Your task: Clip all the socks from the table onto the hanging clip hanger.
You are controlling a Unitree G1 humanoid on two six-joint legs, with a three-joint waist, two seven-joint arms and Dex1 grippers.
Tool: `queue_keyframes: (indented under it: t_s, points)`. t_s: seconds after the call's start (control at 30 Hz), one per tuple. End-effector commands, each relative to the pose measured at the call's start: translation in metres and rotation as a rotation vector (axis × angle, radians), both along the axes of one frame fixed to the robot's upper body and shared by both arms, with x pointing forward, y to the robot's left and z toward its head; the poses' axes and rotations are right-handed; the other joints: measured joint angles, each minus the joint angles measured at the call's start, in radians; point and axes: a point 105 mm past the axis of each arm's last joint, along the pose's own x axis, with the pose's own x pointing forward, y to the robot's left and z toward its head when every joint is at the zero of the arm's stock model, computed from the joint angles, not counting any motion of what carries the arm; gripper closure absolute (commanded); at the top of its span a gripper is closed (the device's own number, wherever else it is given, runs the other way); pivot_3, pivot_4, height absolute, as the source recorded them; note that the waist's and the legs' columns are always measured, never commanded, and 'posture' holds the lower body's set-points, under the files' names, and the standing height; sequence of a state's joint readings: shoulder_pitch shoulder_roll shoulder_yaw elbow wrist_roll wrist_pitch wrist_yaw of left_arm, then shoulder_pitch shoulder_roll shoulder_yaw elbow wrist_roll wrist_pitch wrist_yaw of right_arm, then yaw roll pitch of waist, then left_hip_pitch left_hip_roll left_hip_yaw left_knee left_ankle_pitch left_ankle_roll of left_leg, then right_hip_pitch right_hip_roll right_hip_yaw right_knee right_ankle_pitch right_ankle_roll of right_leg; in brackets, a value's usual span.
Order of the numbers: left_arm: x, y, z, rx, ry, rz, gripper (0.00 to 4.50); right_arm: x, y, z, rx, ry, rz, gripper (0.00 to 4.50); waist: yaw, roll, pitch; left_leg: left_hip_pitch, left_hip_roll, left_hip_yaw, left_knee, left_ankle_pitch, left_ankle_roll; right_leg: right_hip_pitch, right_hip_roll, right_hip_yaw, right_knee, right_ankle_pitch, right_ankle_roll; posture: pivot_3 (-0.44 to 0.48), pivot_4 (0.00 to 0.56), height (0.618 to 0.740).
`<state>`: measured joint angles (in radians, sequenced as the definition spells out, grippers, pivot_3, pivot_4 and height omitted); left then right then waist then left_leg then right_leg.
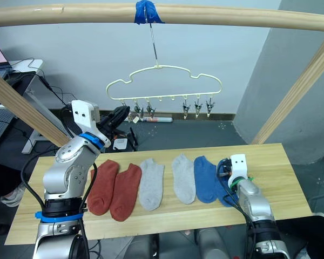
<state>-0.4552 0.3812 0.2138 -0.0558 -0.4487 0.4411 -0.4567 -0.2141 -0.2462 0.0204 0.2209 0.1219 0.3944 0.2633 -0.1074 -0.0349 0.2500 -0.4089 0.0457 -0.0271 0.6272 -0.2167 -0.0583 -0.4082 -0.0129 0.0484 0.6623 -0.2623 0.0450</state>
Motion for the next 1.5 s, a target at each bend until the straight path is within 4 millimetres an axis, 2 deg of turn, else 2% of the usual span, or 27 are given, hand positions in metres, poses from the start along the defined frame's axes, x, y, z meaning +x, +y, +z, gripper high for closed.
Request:
queue_keyframes:
  t_s: [0.03, 0.1, 0.27, 0.37, 0.43, 0.6, 0.83, 1.2, 1.5]
  points:
    - [-0.009, -0.002, 0.02, -0.012, -0.043, -0.058, 4.5, 0.006, 0.035, 0.057, -0.092, -0.223, 0.25, 4.45, -0.001, 0.001, 0.001, 0.0, 0.0, 0.0, 0.0, 0.0, 0.0, 0.0, 0.0, 0.0, 0.0, 0.0, 0.0, -0.156, 0.243, 0.74]
    - [-0.011, -0.001, 0.022, -0.018, -0.03, -0.079, 4.5, 0.001, 0.062, 0.083, -0.144, -0.31, 0.421, 4.45, -0.004, 0.001, 0.001, -0.002, 0.0, 0.0, 0.0, 0.0, 0.0, -0.002, 0.0, 0.001, 0.001, 0.0, 0.0, -0.156, 0.243, 0.74]
    - [-0.013, 0.001, 0.026, -0.041, -0.003, -0.11, 4.5, -0.015, 0.124, 0.12, -0.201, -0.412, 0.73, 4.45, -0.006, 0.001, 0.002, -0.002, 0.002, -0.002, 0.0, 0.0, 0.0, -0.003, 0.002, -0.001, 0.001, 0.0, 0.0, -0.162, 0.246, 0.74]
    - [-0.016, -0.001, 0.026, -0.046, 0.016, -0.141, 4.5, -0.018, 0.16, 0.132, -0.245, -0.46, 0.866, 4.45, -0.006, 0.001, 0.002, -0.003, 0.002, -0.003, 0.0, 0.0, 0.0, -0.003, 0.002, -0.001, 0.001, 0.0, 0.0, -0.162, 0.246, 0.74]
    - [-0.017, -0.003, 0.026, -0.047, 0.024, -0.155, 4.5, -0.017, 0.177, 0.137, -0.243, -0.479, 0.899, 4.45, -0.005, 0.001, 0.002, -0.005, 0.001, -0.002, 0.001, 0.0, 0.0, -0.005, 0.002, -0.001, 0.001, 0.0, 0.0, -0.16, 0.245, 0.74]
    - [-0.021, -0.008, 0.026, -0.062, 0.04, -0.184, 4.5, -0.01, 0.205, 0.146, -0.225, -0.502, 0.932, 4.45, 0.003, 0.001, 0.002, -0.008, 0.001, -0.003, 0.001, 0.0, 0.0, -0.007, 0.0, -0.002, 0.001, 0.003, -0.005, -0.154, 0.24, 0.74]
    - [-0.024, -0.009, 0.022, -0.08, 0.067, -0.198, 4.5, 0.001, 0.221, 0.158, -0.241, -0.573, 0.944, 4.45, 0.002, 0.001, 0.002, -0.008, 0.001, -0.003, 0.001, 0.0, 0.0, -0.008, 0.0, -0.002, 0.001, 0.003, -0.005, -0.149, 0.236, 0.74]
    - [-0.027, -0.009, 0.017, -0.078, 0.081, -0.198, 4.5, 0.005, 0.227, 0.185, -0.181, -0.665, 0.896, 4.45, 0.002, 0.001, 0.002, -0.01, 0.001, -0.002, 0.001, 0.0, 0.0, -0.011, 0.0, -0.002, 0.003, 0.004, -0.005, -0.147, 0.235, 0.74]
    - [-0.025, -0.01, 0.019, -0.111, 0.084, -0.194, 4.5, 0.005, 0.228, 0.174, -0.232, -0.632, 0.908, 4.45, 0.002, 0.001, 0.002, -0.01, 0.001, -0.002, 0.001, 0.0, 0.0, -0.011, 0.0, -0.002, 0.004, 0.004, -0.005, -0.149, 0.233, 0.74]
